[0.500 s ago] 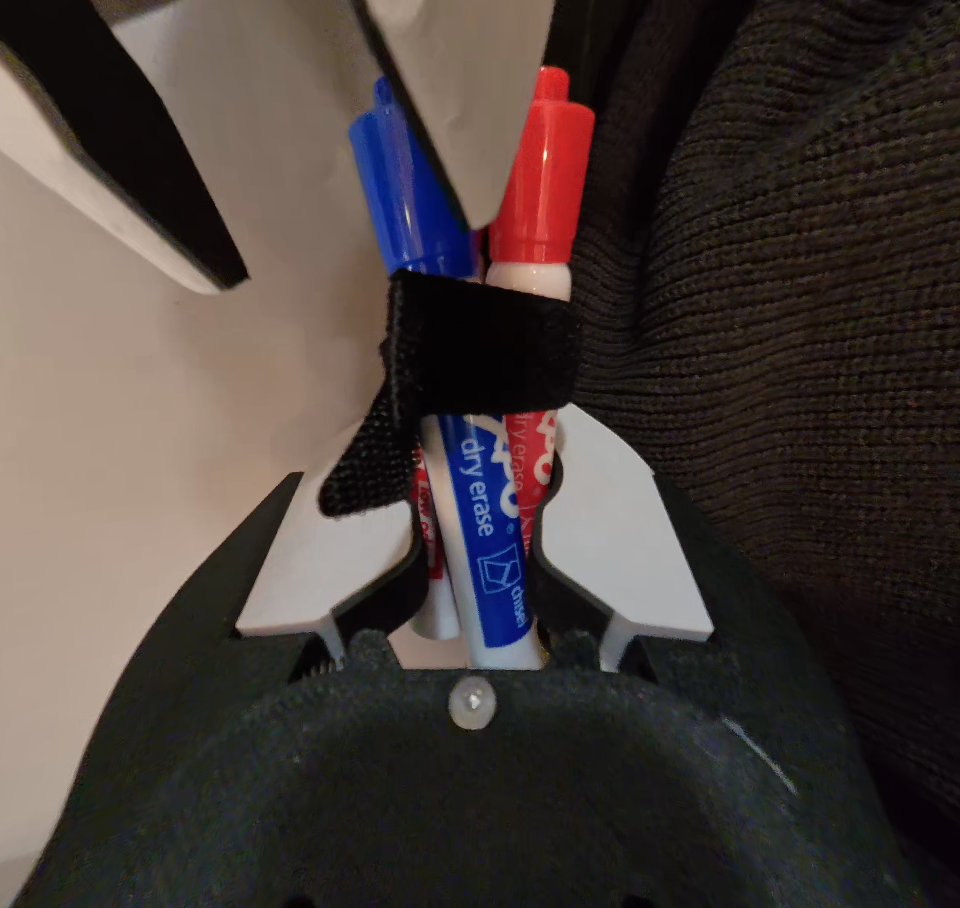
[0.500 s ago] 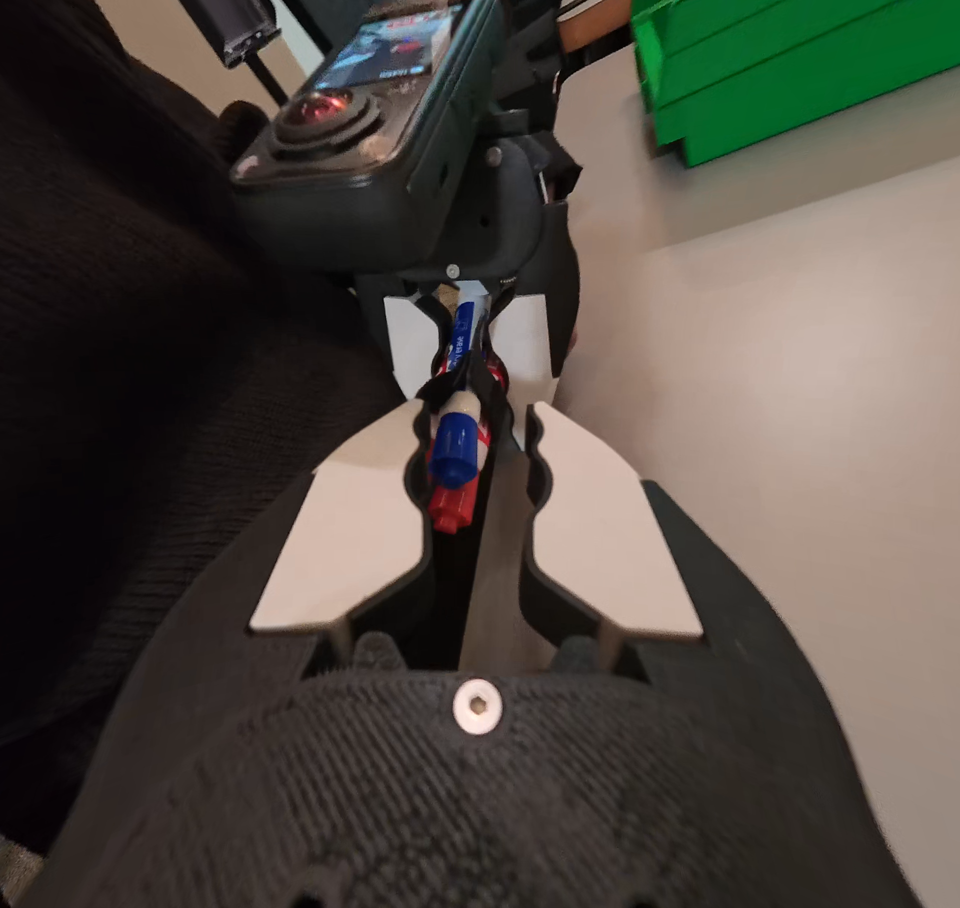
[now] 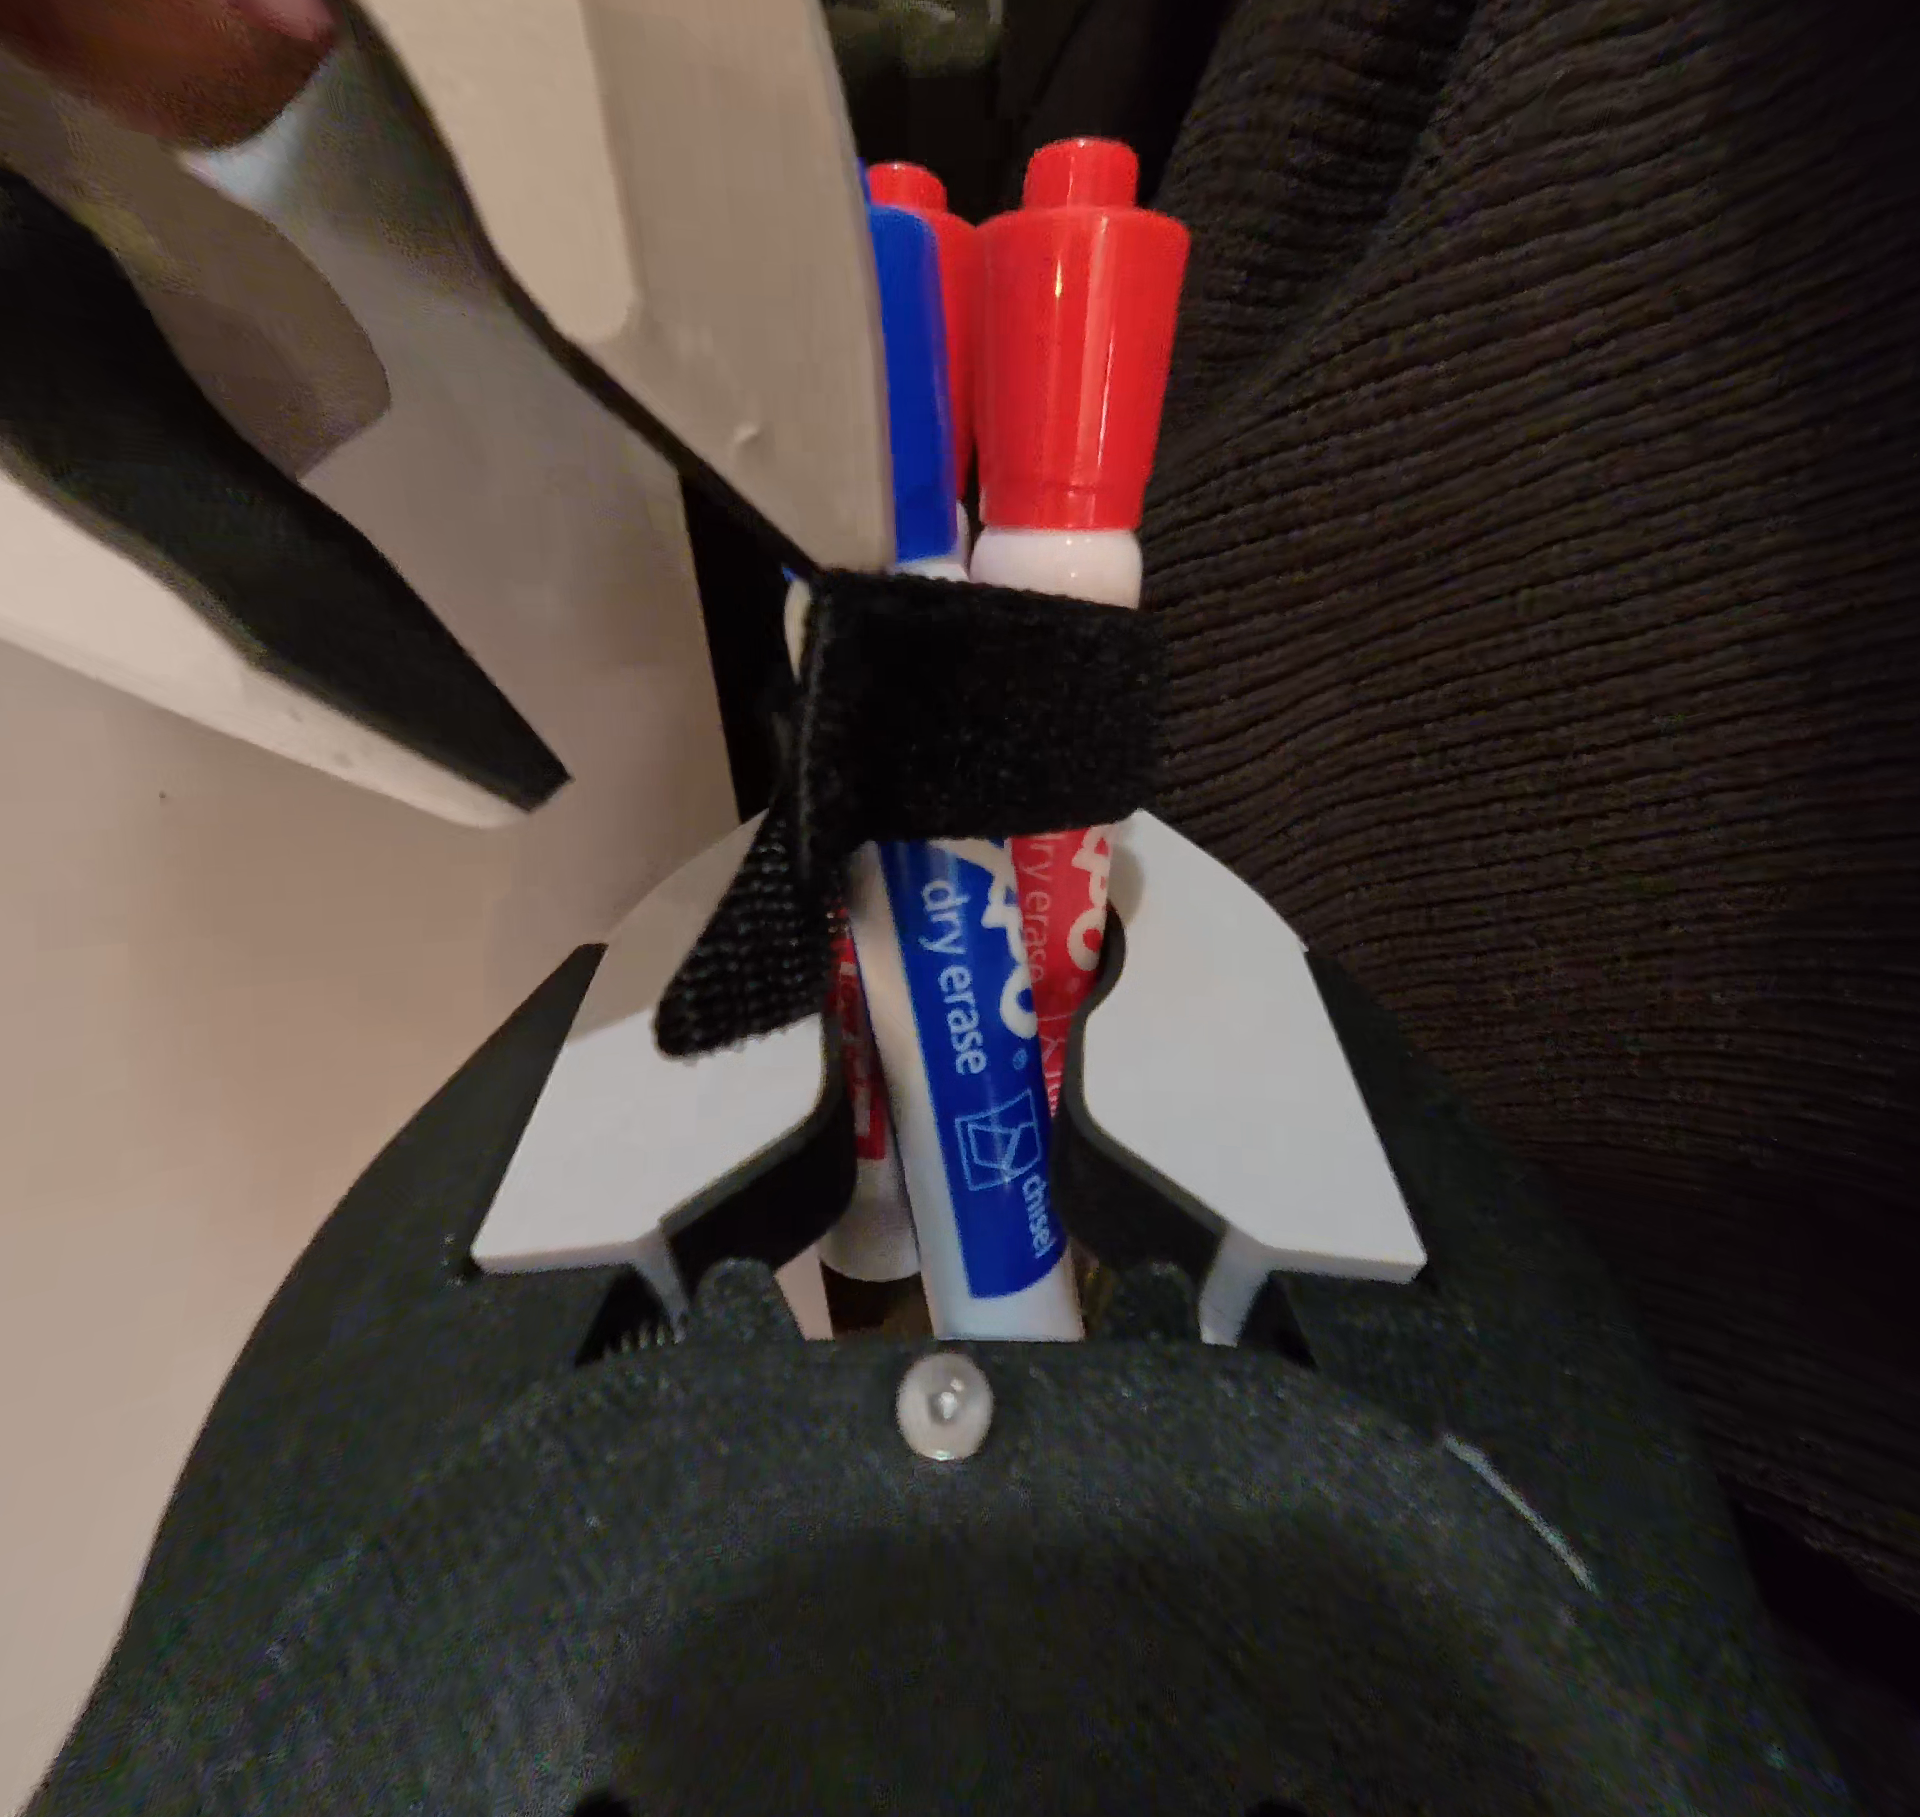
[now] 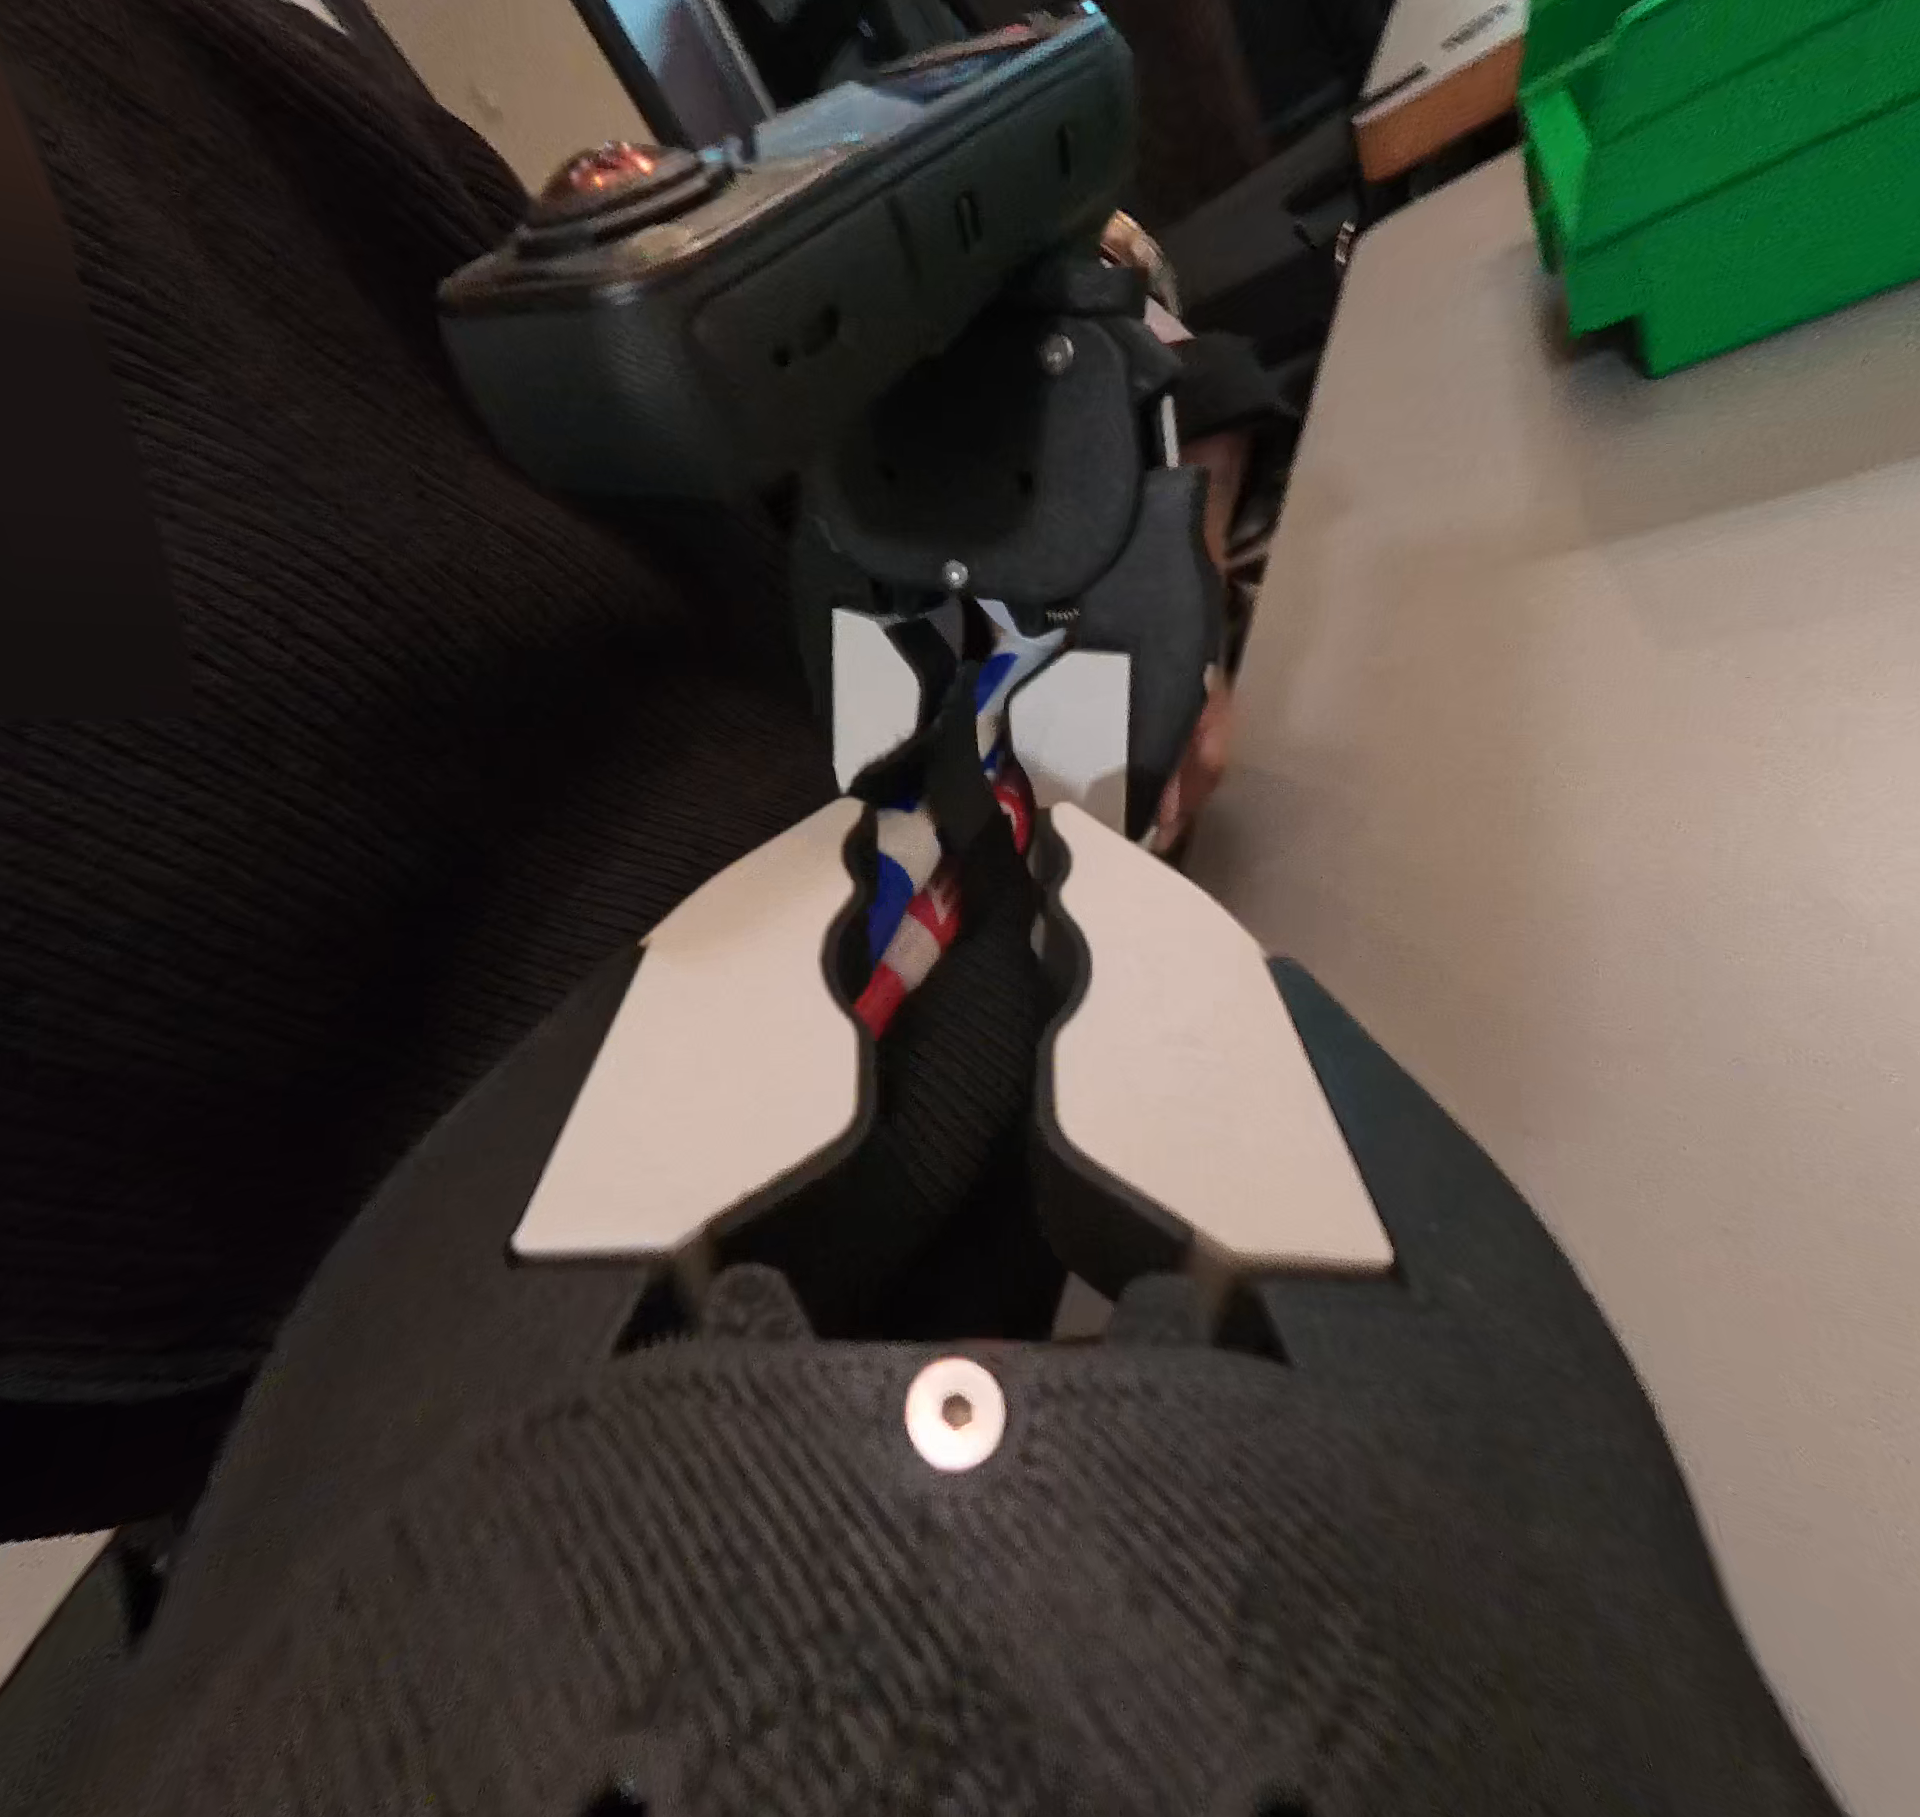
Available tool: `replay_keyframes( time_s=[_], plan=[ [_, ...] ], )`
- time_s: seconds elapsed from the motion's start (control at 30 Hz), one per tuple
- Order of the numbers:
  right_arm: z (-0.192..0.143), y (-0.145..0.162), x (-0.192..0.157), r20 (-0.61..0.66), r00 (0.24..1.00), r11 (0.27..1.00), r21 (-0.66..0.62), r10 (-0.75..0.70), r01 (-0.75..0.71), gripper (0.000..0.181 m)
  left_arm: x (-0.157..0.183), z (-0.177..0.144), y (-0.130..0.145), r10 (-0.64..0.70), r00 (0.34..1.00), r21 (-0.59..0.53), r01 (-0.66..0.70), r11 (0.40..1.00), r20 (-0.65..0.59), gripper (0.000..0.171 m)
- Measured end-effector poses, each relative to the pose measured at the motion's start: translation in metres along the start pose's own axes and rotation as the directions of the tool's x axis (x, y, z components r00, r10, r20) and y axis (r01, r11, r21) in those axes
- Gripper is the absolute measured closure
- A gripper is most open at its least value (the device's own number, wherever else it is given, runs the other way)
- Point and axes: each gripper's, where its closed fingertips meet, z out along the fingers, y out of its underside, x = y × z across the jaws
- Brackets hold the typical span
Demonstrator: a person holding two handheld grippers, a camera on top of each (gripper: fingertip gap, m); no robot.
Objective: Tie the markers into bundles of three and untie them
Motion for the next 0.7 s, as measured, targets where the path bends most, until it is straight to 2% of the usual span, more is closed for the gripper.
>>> replay_keyframes(
  time_s=[0.17,0.33,0.47,0.7],
  plan=[
    [0.003,-0.012,-0.019,0.176,0.984,0.994,0.100,0.032,-0.050,0.148,0.020,-0.005,-0.017,0.059,0.996,0.067,-0.054,0.996,-0.070,0.128],
    [0.005,-0.023,-0.043,0.360,0.931,0.981,0.157,0.051,-0.114,0.140,0.031,-0.006,-0.025,0.091,0.991,0.087,-0.083,0.993,-0.097,0.128],
    [0.012,-0.020,-0.050,0.393,0.917,0.984,0.130,0.063,-0.123,0.135,0.036,-0.006,-0.028,0.105,0.988,0.093,-0.095,0.991,-0.111,0.128],
    [0.016,-0.019,-0.062,0.479,0.873,0.981,0.105,0.094,-0.163,0.145,0.047,-0.008,-0.036,0.137,0.980,0.123,-0.120,0.985,-0.145,0.126]
  ],
)
